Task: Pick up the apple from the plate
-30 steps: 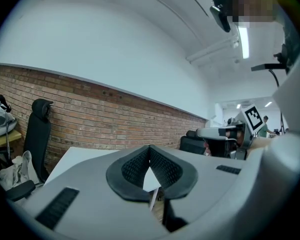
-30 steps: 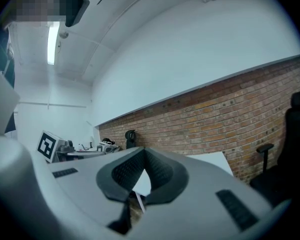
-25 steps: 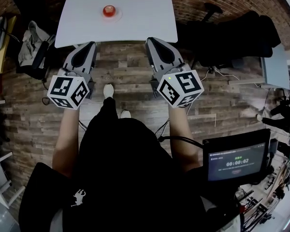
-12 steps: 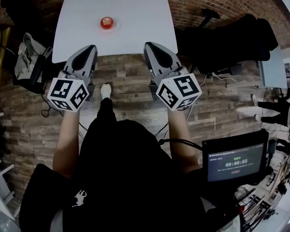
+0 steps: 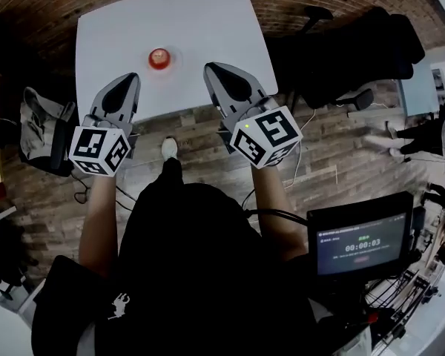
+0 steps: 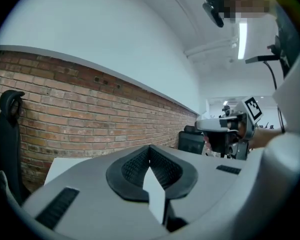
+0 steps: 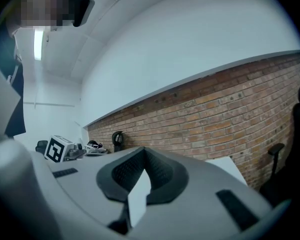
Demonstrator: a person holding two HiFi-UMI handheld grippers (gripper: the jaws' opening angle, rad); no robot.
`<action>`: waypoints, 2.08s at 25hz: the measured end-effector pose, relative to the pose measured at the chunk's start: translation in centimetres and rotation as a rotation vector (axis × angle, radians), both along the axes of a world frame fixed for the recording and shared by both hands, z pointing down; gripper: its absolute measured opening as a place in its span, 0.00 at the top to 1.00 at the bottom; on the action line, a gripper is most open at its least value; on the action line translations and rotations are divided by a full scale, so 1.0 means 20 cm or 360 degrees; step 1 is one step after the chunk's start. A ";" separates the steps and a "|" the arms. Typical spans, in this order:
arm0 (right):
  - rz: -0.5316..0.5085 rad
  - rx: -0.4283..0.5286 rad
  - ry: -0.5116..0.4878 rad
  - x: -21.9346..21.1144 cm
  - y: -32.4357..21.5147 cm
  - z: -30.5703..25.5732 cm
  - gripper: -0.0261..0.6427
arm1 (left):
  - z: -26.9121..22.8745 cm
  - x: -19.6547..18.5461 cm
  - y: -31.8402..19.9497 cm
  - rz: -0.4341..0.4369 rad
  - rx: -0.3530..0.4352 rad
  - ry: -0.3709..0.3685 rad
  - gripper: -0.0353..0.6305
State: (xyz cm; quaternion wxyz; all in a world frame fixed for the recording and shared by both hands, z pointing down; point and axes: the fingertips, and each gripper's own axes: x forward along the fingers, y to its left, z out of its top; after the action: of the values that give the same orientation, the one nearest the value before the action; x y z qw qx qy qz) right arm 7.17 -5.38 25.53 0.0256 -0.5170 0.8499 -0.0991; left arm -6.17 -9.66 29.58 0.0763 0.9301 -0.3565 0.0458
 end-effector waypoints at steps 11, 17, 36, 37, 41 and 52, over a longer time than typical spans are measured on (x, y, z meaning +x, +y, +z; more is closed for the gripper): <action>0.0155 -0.0082 0.0055 -0.04 -0.41 0.03 0.95 | 0.08 -0.01 -0.44 0.0236 -0.0150 0.0091 0.94; 0.0204 -0.0107 0.0078 -0.06 -0.54 0.07 0.95 | 0.16 -0.01 -0.54 0.0315 -0.0222 0.0123 0.94; -0.0066 -0.0168 0.0148 -0.23 -0.78 0.27 0.95 | 0.32 -0.08 -0.64 0.0185 -0.0286 0.0075 0.94; -0.0083 -0.0171 0.0159 -0.23 -0.79 0.29 0.96 | 0.34 -0.07 -0.65 0.0177 -0.0292 0.0072 0.94; -0.0168 -0.0163 0.0202 -0.23 -0.81 0.38 0.95 | 0.39 -0.01 -0.65 0.0143 -0.0305 0.0071 0.94; -0.0401 -0.0273 0.0342 -0.30 -0.86 0.81 0.95 | 0.74 0.08 -0.66 0.0002 -0.0408 -0.0117 0.94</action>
State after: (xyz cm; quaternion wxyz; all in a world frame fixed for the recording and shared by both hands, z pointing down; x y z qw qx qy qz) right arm 1.23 -22.63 41.64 -0.1222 -0.4142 0.8942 -0.1179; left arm -4.60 -22.83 44.34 0.1815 0.9105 -0.3498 0.1252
